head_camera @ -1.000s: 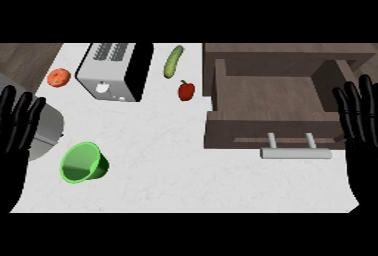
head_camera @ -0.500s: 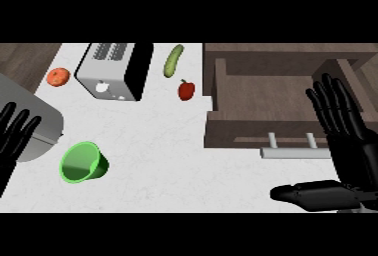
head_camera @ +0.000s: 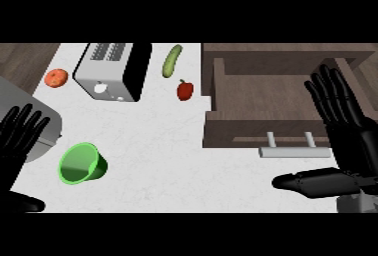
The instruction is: Pick up the cup, place it into the drawer and close the drawer
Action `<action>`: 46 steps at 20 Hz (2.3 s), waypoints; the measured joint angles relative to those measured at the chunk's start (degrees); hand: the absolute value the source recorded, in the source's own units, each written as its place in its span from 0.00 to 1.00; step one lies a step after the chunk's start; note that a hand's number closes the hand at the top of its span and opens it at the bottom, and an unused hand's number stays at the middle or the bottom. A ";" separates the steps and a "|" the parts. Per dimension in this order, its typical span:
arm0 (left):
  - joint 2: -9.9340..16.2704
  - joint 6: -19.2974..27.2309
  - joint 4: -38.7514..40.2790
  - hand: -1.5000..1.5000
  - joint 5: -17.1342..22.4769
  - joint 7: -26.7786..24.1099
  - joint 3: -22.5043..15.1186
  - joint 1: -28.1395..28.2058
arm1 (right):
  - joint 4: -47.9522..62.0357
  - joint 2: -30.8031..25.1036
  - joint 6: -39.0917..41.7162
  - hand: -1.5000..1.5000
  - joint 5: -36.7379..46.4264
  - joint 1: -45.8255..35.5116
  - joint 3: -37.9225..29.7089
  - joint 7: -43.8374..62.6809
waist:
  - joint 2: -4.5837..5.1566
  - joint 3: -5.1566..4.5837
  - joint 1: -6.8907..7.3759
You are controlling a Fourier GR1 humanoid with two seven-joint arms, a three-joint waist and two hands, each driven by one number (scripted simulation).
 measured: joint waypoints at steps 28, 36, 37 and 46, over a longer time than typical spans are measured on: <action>4.63 5.79 66.97 0.00 -29.78 -43.36 -1.16 -18.59 | 3.80 -2.01 2.39 0.00 -1.95 -6.78 -4.27 0.90 | 0.33 -0.18 -1.18; 3.67 7.68 72.80 0.00 -30.93 -48.00 -1.60 -21.31 | 3.13 -2.06 1.96 0.00 -2.17 -8.12 -4.20 2.81 | 0.47 -0.28 -1.31; 3.57 7.86 73.31 0.00 -30.93 -48.27 -1.53 -21.89 | 3.60 -1.90 1.90 0.00 -2.05 -8.30 -4.15 2.51 | 0.51 -0.27 -1.31; 2.09 9.03 75.51 0.00 -32.24 -50.54 -2.65 -24.07 | 5.13 -2.23 2.32 0.00 -1.84 -9.09 -4.43 1.78 | 0.59 -0.28 -1.39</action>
